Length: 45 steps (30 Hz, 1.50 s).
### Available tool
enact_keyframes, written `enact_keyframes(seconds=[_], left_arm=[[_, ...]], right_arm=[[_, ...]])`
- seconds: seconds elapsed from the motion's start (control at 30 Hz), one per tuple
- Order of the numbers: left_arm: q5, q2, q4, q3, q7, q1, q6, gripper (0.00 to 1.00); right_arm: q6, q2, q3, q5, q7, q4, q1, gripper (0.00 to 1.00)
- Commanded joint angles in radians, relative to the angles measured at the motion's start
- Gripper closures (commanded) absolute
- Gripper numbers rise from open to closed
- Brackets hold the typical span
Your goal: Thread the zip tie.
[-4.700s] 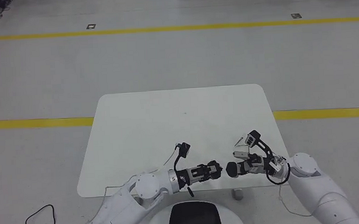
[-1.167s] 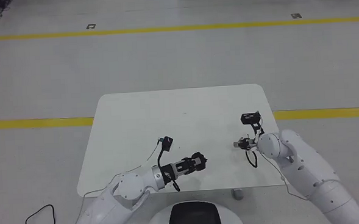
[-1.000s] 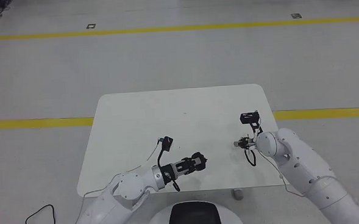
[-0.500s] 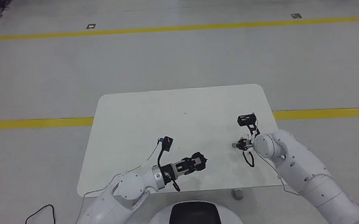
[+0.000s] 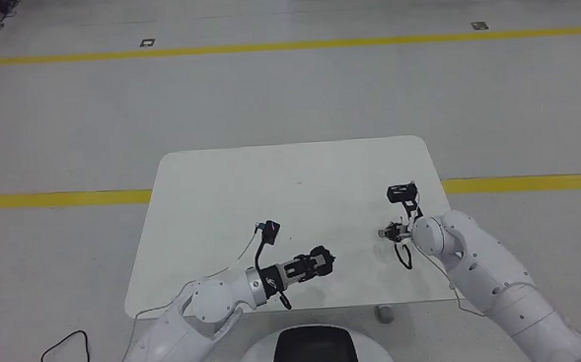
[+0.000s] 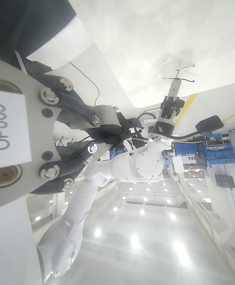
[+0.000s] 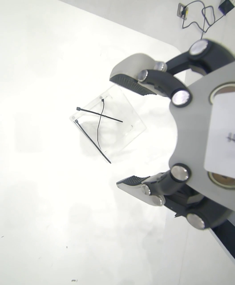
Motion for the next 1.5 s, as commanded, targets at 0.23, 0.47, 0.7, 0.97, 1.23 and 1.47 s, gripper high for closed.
enact_keyframes(seconds=[0.23, 0.47, 0.7, 0.97, 1.23, 1.47], left_arm=[[0.0, 0.0, 0.0, 0.0, 0.0, 0.0, 0.0, 1.0], [0.0, 0.0, 0.0, 0.0, 0.0, 0.0, 0.0, 1.0], [0.0, 0.0, 0.0, 0.0, 0.0, 0.0, 0.0, 1.0], [0.0, 0.0, 0.0, 0.0, 0.0, 0.0, 0.0, 1.0], [0.0, 0.0, 0.0, 0.0, 0.0, 0.0, 0.0, 1.0], [0.0, 0.0, 0.0, 0.0, 0.0, 0.0, 0.0, 1.0]], right_arm=[[-0.009, -0.007, 0.004, -0.002, -0.01, 0.025, -0.013, 0.51], [-0.011, -0.015, 0.009, -0.001, -0.045, 0.048, -0.011, 0.57], [-0.005, -0.023, 0.003, -0.029, -0.079, 0.069, -0.007, 0.62], [-0.015, -0.042, -0.022, -0.029, -0.1, 0.114, 0.018, 0.68], [-0.024, -0.056, -0.037, -0.037, -0.118, 0.154, 0.036, 0.75], [-0.02, -0.068, -0.056, -0.072, -0.125, 0.176, 0.05, 0.75]])
